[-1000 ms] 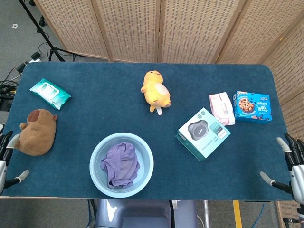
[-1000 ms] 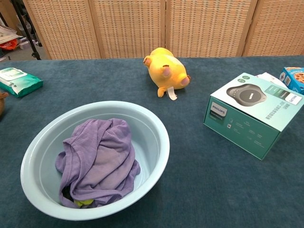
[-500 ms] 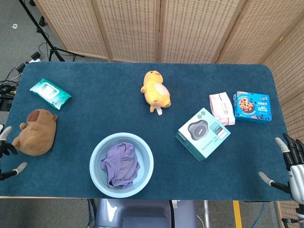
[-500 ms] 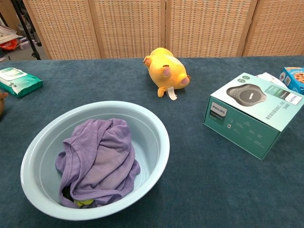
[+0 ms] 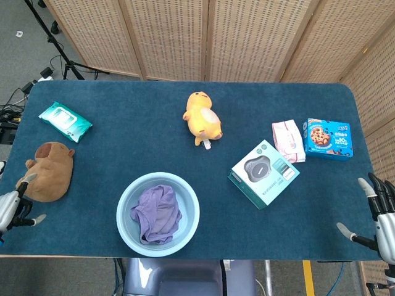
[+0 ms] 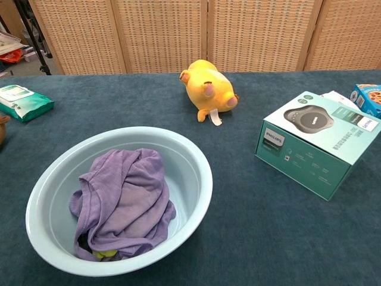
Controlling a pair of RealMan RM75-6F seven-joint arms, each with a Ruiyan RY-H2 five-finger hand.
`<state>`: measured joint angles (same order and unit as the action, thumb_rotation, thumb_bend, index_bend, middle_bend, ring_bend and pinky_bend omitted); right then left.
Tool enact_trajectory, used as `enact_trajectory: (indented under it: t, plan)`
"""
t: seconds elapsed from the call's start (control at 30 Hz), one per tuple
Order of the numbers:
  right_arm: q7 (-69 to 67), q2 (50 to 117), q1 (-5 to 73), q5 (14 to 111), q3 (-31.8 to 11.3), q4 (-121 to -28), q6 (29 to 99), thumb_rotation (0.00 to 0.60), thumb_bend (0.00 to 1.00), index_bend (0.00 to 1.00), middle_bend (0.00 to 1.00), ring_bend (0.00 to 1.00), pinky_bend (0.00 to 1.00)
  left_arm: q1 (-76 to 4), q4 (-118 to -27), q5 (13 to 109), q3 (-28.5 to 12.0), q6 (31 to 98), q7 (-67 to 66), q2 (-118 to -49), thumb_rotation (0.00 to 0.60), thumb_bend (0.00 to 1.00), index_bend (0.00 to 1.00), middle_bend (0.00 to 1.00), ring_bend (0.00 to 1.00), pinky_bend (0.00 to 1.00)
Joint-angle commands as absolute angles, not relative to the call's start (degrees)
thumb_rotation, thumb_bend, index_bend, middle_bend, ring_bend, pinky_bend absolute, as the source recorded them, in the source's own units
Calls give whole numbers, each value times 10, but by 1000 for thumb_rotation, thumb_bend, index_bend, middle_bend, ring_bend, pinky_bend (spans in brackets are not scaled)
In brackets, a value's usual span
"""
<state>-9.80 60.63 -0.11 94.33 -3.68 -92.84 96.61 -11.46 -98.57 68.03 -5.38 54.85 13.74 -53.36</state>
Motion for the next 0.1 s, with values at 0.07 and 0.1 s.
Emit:
enact_trajectory:
  t: [0.07, 0.1]
  plan:
    - [-97, 607, -1, 944, -36, -929, 966, 600, 0, 0, 0, 0, 0, -149, -975, 648, -55, 471, 198, -498, 600, 206, 0, 955, 1000, 966]
    - [-97, 607, -1, 944, -36, -929, 966, 600, 0, 0, 0, 0, 0, -152, -970, 648, -55, 465, 203, -498, 600, 206, 0, 955, 1000, 966]
